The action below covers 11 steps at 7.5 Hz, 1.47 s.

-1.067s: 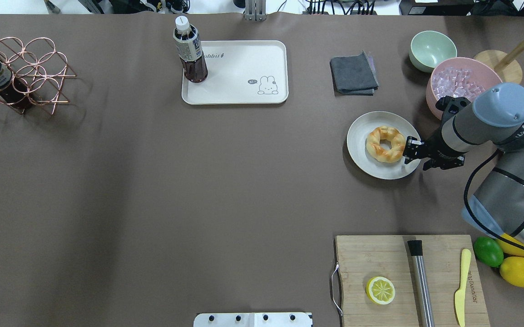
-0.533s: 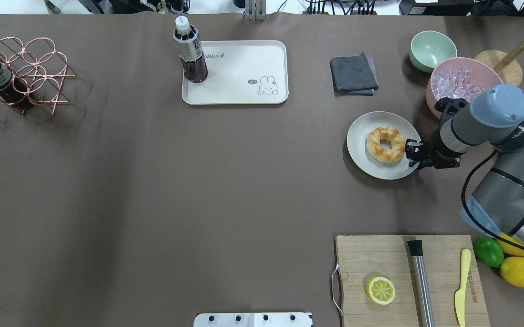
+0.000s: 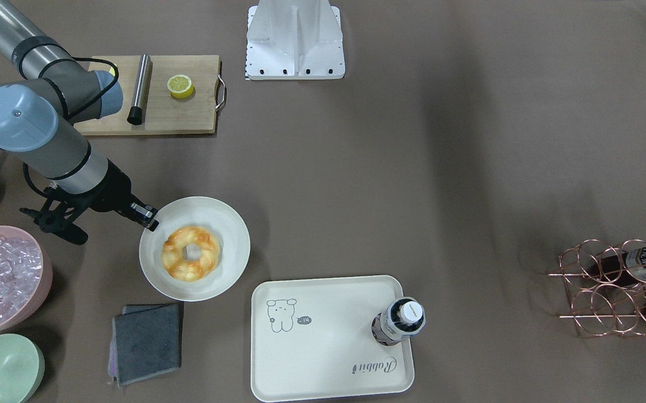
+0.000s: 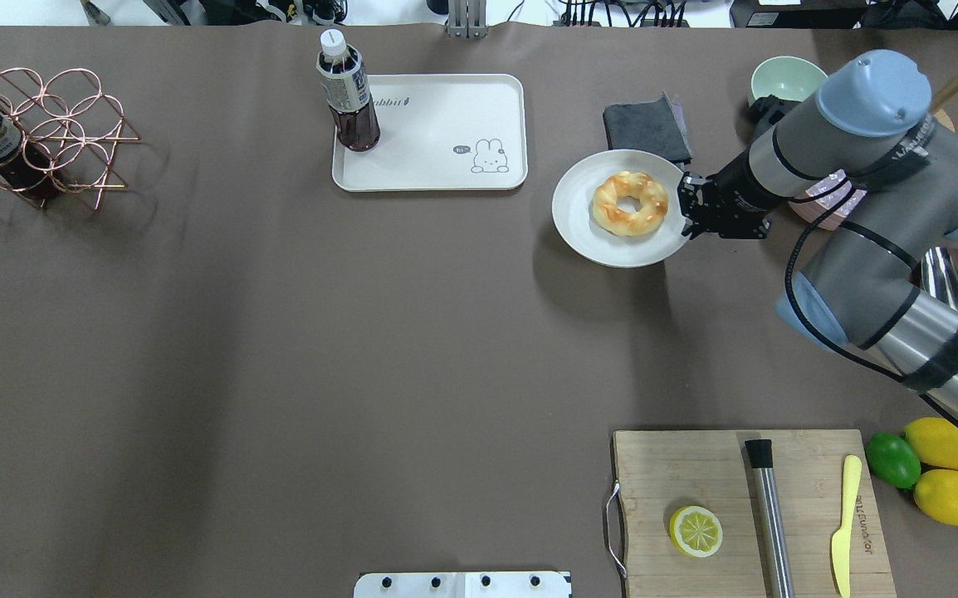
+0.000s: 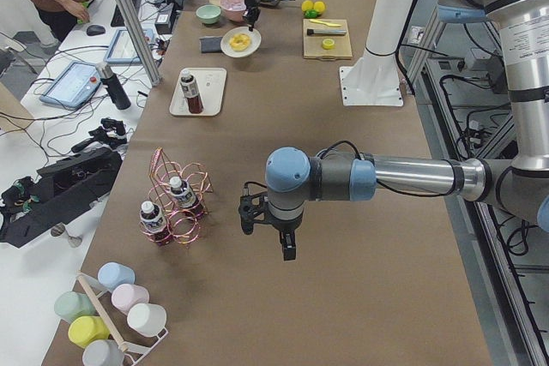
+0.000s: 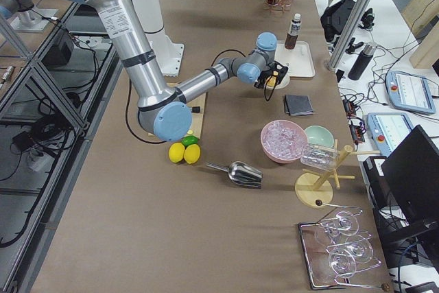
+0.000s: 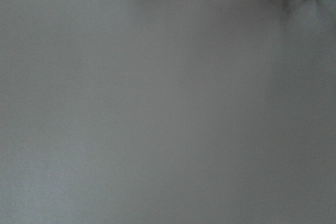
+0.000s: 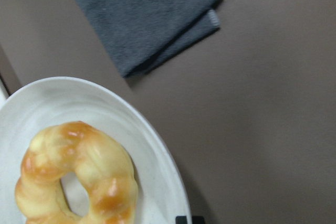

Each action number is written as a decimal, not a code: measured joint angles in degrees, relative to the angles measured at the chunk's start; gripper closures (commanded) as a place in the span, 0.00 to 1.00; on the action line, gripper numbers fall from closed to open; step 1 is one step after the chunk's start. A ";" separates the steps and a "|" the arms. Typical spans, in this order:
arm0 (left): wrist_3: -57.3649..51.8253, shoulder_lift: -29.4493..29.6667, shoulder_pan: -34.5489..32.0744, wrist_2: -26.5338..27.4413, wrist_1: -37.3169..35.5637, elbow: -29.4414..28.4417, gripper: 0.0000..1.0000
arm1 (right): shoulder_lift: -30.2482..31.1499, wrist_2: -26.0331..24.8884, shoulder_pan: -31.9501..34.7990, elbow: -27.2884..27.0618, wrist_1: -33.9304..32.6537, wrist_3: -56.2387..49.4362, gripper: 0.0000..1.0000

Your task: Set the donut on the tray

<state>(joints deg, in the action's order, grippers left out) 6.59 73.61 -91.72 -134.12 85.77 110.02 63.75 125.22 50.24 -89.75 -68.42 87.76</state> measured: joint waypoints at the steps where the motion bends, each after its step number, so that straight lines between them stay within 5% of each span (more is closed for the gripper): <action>1: -0.01 -0.03 -0.01 0.00 0.01 0.01 0.02 | -4.54 0.38 0.00 3.60 0.16 1.71 1.00; 4: -0.09 -0.12 -0.08 0.04 0.02 -0.06 0.02 | -18.91 0.25 -1.48 17.38 0.80 5.68 1.00; 8: -0.17 -0.13 -0.26 0.25 0.10 -0.12 0.02 | -29.81 -3.78 -4.79 34.76 9.23 9.74 1.00; 11: -0.18 -0.26 -0.27 0.26 0.14 -0.01 0.02 | -31.72 -6.62 -5.20 38.71 10.03 12.54 1.00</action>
<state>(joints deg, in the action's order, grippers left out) 6.42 73.35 -91.98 -133.86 85.91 110.01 32.02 118.60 45.04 -51.04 -58.40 100.30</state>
